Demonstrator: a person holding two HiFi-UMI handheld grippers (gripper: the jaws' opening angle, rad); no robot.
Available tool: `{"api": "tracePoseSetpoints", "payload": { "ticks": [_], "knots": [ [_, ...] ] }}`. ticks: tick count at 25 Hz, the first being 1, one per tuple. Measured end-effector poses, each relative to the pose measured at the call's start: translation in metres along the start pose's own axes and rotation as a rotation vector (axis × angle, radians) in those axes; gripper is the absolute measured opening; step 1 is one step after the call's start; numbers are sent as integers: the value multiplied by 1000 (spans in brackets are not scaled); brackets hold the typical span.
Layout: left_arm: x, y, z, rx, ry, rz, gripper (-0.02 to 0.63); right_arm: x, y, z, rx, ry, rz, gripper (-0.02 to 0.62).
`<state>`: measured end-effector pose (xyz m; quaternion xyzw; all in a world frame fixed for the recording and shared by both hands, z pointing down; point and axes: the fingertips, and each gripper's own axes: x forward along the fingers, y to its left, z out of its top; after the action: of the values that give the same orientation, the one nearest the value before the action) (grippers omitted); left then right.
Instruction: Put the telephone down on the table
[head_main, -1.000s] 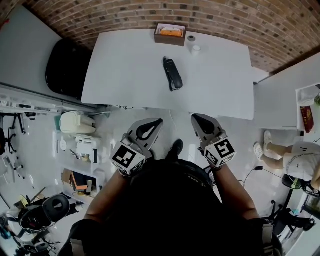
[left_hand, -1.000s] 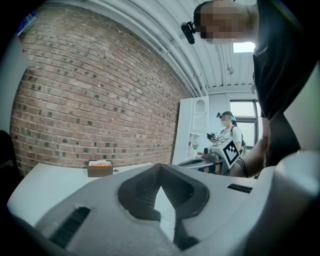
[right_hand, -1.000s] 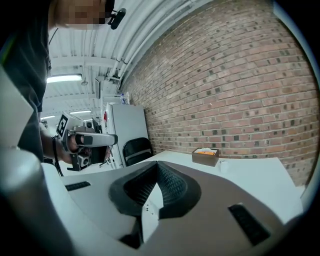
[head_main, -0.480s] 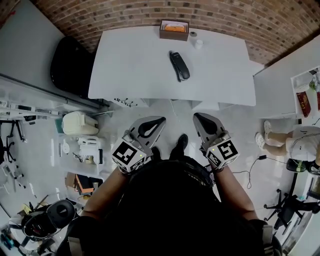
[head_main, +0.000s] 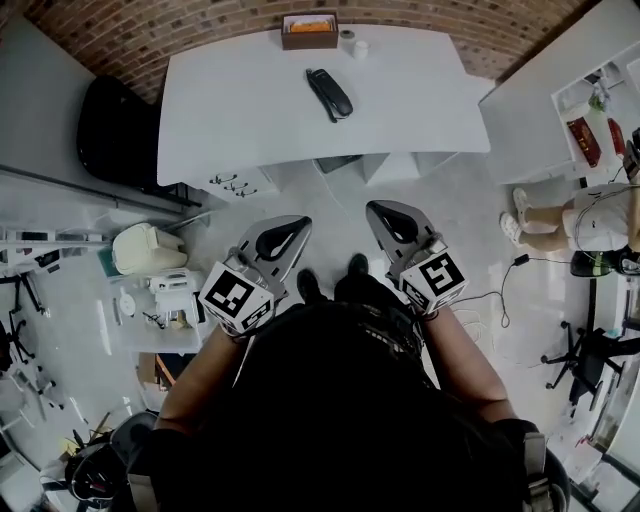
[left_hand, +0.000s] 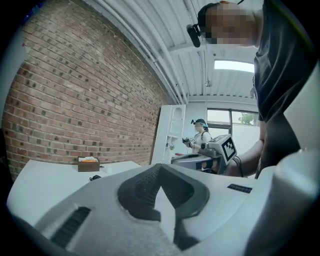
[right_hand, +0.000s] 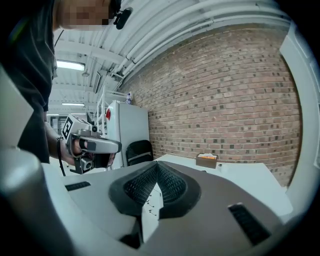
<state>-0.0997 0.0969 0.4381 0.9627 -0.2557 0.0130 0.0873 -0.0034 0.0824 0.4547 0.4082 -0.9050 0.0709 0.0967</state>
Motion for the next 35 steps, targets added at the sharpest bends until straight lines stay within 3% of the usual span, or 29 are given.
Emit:
{"api": "tracePoseSetpoints", "payload": {
  "ticks": [5, 13, 27, 35],
  "knots": [
    [-5, -23, 6, -45, -32, 16, 6, -22, 9, -8, 3, 8, 27, 15],
    [11, -84, -18, -94, -3, 49, 6, -68, 20, -17, 22, -5, 99, 15],
    [29, -203, -46, -99, -14, 111, 6, -174, 38, -46, 32, -13, 157, 15],
    [35, -231, -42, -78, -25, 110, 6, -202, 47, -46, 30, -24, 178, 15]
  ]
}}
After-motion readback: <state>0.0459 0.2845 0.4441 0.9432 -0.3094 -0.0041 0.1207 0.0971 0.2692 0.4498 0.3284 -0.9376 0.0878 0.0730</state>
